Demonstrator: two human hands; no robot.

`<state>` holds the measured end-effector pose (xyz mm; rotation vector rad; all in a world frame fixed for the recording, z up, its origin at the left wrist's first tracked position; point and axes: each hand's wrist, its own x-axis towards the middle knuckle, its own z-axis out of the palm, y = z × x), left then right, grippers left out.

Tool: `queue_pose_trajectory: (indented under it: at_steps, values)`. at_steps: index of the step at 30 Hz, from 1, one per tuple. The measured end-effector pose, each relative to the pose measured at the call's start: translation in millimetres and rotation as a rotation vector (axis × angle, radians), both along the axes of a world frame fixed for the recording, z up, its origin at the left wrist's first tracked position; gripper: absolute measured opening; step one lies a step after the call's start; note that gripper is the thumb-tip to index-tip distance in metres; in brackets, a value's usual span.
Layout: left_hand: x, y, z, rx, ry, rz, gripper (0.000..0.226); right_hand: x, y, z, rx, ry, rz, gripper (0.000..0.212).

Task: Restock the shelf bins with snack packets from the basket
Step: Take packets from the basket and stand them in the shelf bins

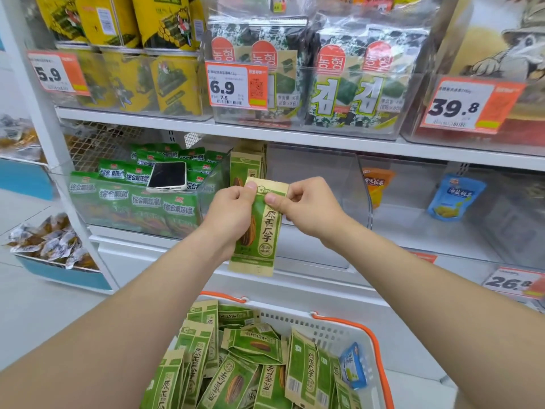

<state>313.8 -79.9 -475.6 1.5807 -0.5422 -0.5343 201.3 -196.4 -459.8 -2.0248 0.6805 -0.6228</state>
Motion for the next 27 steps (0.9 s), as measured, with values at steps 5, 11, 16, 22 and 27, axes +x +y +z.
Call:
queue_pose_trajectory:
  at_steps: [5,11,16,22,27]
  values:
    - [-2.1,-4.1,6.0,-0.006,0.198,-0.111,0.033,1.1,-0.6,1.2,-0.262,0.020,-0.062,0.045]
    - [0.5,-5.3,4.2,-0.097,0.264,-0.024,0.026,3.4,7.2,-6.4,0.229,-0.222,-0.114,0.043]
    - [-1.0,-8.1,3.3,-0.230,0.333,0.063,0.030,6.1,17.2,-12.6,0.374,-0.246,-0.055,0.037]
    - [-10.4,-6.6,5.7,-0.286,0.388,0.049,0.032,10.3,30.1,-18.7,0.254,-0.347,-0.046,0.022]
    - [-7.8,-0.2,9.9,-0.320,0.461,-0.013,0.042,10.5,35.6,-11.5,0.280,-0.396,-0.006,0.017]
